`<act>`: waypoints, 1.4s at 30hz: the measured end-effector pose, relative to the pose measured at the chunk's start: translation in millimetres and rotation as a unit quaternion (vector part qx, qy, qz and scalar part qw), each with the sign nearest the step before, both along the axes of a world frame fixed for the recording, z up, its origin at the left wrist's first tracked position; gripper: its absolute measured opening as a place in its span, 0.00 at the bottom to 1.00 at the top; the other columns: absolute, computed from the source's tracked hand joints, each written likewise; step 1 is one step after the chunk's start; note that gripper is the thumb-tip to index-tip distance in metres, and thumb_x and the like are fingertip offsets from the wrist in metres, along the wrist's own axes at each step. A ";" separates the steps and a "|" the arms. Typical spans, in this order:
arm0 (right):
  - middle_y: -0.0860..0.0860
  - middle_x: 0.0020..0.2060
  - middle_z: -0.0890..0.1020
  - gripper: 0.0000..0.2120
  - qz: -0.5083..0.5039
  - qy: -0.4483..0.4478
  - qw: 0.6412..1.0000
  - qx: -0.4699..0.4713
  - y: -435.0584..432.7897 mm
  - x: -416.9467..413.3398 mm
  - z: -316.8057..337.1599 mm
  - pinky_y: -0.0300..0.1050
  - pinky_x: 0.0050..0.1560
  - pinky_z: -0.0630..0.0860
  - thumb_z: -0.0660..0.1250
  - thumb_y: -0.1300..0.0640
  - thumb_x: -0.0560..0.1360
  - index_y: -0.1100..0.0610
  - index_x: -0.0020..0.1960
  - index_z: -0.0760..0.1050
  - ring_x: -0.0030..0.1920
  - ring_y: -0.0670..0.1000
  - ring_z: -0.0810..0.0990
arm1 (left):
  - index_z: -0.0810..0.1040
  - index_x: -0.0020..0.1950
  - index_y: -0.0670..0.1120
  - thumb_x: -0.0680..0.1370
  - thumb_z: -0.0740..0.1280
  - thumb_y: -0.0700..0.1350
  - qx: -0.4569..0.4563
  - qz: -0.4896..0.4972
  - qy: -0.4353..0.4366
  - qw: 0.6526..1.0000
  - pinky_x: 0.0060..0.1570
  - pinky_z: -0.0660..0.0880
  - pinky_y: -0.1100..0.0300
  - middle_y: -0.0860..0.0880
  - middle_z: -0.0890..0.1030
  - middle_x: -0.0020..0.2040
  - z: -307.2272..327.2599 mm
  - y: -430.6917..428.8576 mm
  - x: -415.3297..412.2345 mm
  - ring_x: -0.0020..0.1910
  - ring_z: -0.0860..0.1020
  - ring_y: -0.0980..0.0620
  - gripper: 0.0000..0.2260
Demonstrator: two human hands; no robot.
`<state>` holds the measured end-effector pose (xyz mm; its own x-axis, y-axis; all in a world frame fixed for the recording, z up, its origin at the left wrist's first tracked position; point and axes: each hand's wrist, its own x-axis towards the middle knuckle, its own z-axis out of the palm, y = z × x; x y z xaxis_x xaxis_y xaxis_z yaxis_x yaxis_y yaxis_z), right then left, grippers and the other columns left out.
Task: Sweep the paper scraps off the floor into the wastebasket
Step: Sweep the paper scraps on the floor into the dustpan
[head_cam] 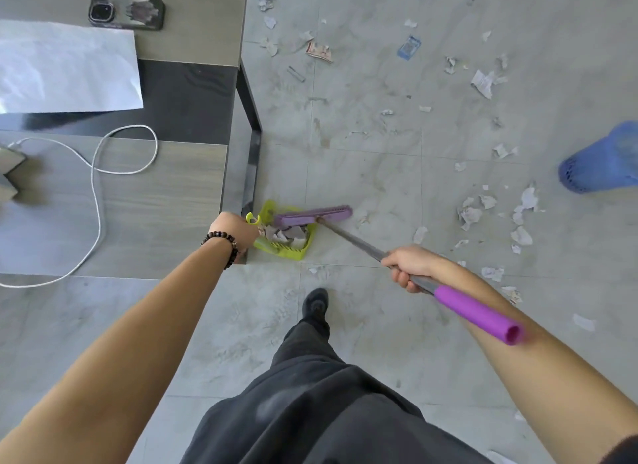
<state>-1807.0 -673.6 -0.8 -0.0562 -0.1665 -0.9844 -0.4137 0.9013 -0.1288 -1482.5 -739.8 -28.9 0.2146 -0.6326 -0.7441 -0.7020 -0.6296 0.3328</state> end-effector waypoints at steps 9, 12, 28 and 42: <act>0.45 0.20 0.63 0.15 -0.166 -0.056 0.985 0.005 62.7 -23.7 30.6 0.28 0.15 0.59 0.53 0.54 0.83 0.53 0.38 0.62 0.14 0.40 0.61 | 0.80 0.44 0.41 0.73 0.62 0.42 0.003 0.026 0.022 0.999 0.27 0.62 0.64 0.44 0.69 0.31 15.6 76.2 4.7 0.27 0.63 0.48 0.08; 0.47 0.17 0.65 0.18 -0.132 -0.040 0.990 -0.022 88.3 -26.4 18.8 0.30 0.15 0.60 0.53 0.54 0.83 0.55 0.34 0.62 0.13 0.41 0.62 | 0.79 0.45 0.43 0.74 0.64 0.41 -0.005 0.030 0.026 0.999 0.26 0.60 0.64 0.46 0.67 0.30 30.7 134.3 2.7 0.25 0.62 0.49 0.05; 0.59 0.23 0.75 0.13 -0.105 0.038 0.977 -0.181 275.7 -7.8 -42.3 0.44 0.29 0.70 0.58 0.65 0.72 0.62 0.29 0.72 0.22 0.55 0.71 | 0.82 0.50 0.44 0.76 0.64 0.41 0.016 -0.024 -0.035 0.999 0.22 0.60 0.66 0.49 0.66 0.26 38.2 366.9 24.4 0.23 0.61 0.49 0.08; 0.46 0.19 0.66 0.13 -0.234 -0.059 0.970 0.022 428.2 91.8 25.6 0.31 0.15 0.61 0.56 0.57 0.82 0.56 0.39 0.66 0.16 0.40 0.64 | 0.75 0.41 0.39 0.75 0.62 0.40 0.018 -0.072 -0.005 0.997 0.27 0.64 0.64 0.45 0.70 0.27 8.4 376.8 75.9 0.24 0.66 0.48 0.07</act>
<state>-1715.2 -245.4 24.9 -0.0012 -0.1069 -0.9943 0.0573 0.9926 -0.1068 -1406.6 -363.0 -20.5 0.1315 -0.6298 -0.7655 -0.7893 -0.5337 0.3035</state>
